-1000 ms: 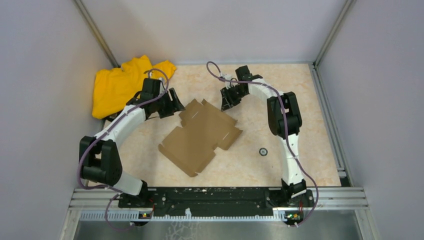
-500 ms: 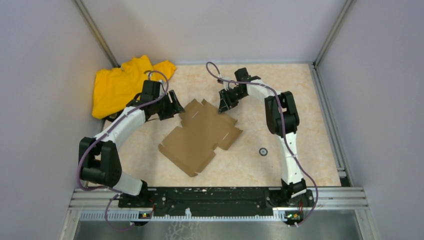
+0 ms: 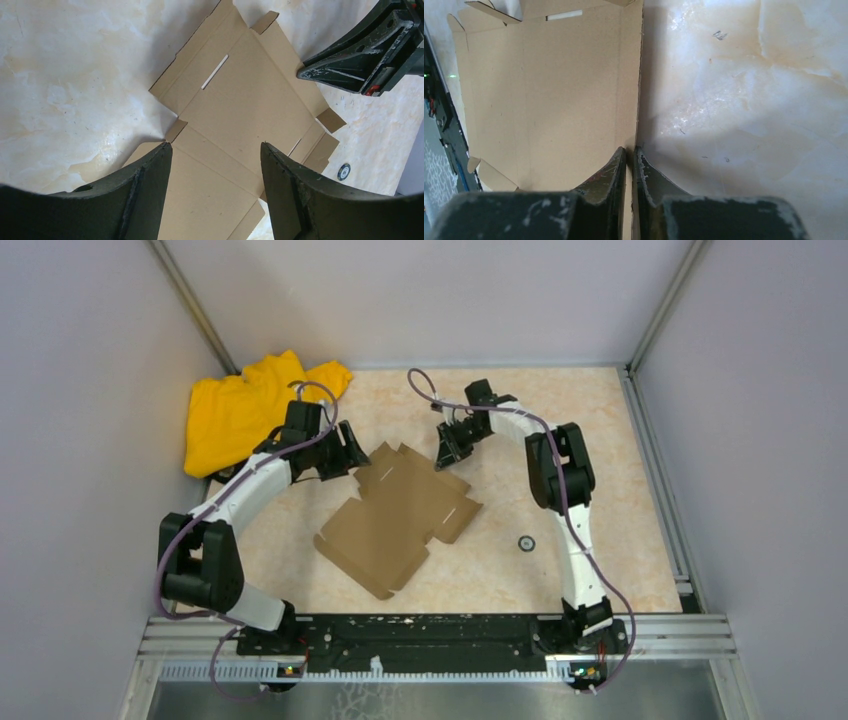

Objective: Fold the paper box

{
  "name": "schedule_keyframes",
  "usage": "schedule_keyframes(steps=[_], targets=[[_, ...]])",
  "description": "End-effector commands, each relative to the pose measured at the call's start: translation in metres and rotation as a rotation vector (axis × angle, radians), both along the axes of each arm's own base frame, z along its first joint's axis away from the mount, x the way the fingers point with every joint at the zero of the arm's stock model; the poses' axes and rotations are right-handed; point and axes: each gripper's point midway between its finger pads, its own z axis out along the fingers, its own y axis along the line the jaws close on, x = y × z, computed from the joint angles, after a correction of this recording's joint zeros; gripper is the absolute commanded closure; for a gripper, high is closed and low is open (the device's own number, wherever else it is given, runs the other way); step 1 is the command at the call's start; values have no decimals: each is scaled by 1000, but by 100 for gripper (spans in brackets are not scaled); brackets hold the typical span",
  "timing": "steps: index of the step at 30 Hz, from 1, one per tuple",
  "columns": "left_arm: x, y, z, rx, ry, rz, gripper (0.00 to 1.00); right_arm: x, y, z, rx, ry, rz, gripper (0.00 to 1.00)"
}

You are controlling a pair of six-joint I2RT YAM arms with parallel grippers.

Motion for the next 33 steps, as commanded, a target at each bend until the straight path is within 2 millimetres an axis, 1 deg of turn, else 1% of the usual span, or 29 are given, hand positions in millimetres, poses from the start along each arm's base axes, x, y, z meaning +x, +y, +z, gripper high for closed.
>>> schedule_keyframes(steps=[1, 5, 7, 9, 16, 21, 24, 25, 27, 30, 32, 33], targets=[[0, 0, -4, -3, -13, -21, 29, 0, 10, 7, 6, -42, 22, 95], [1, 2, -4, 1, -19, -18, 29, 0, 9, 19, -26, -104, -12, 100], [2, 4, -2, 2, -26, -15, 29, 3, 8, 37, -37, -161, -43, 100], [4, 6, 0, -2, -35, -10, 29, 5, 4, 48, -76, -217, -78, 100], [11, 15, 9, -25, -71, 5, 28, 1, -9, 81, -256, -374, -159, 100], [17, 15, 11, -61, -91, 20, 28, -5, -15, 93, -380, -458, -210, 100], [24, 12, 10, -98, -92, 36, 25, -10, -19, 93, -459, -508, -243, 100], [26, 13, 9, -101, -90, 42, 24, -12, -23, 91, -503, -533, -260, 100], [32, 18, 12, -99, -96, 64, 20, -16, -25, 93, -561, -583, -276, 100], [43, 27, 19, -109, -126, 101, 14, -20, -30, 104, -604, -651, -317, 100], [51, 31, 22, -128, -134, 114, 13, -23, -33, 111, -631, -694, -334, 100], [56, 34, 21, -136, -134, 123, 13, -22, -38, 116, -657, -723, -354, 100]])
